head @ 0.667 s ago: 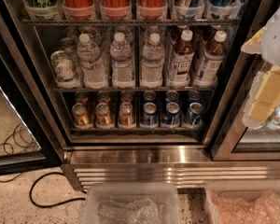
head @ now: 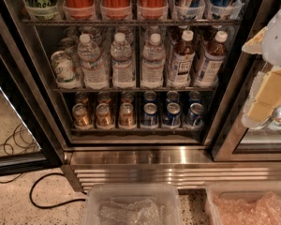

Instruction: Pick blue plastic bottle from middle shelf of fridge

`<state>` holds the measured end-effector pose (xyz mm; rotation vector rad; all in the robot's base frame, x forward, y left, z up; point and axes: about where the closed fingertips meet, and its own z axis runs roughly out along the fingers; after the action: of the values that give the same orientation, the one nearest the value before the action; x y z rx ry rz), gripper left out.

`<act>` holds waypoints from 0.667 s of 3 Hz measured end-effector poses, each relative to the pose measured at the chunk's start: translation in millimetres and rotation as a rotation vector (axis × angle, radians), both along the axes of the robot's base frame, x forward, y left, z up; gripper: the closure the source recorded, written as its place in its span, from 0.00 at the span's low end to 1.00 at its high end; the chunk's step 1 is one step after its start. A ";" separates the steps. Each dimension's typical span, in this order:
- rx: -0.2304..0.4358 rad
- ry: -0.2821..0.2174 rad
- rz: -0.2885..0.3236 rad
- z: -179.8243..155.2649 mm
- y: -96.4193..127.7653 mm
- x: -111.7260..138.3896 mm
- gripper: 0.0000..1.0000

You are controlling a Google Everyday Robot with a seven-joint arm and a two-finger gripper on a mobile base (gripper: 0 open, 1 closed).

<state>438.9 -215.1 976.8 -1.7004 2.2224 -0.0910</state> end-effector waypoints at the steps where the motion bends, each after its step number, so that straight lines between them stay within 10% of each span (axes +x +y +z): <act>1: 0.052 -0.036 -0.002 -5.6 6.0 -0.8 0.00; 2: 0.112 -0.066 0.007 -4.6 18.6 1.1 0.00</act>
Offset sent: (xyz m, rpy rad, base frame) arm 0.0046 0.0323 -0.0072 0.1876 -0.0908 0.0191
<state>439.9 -196.6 972.2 -1.6230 2.1319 -0.0204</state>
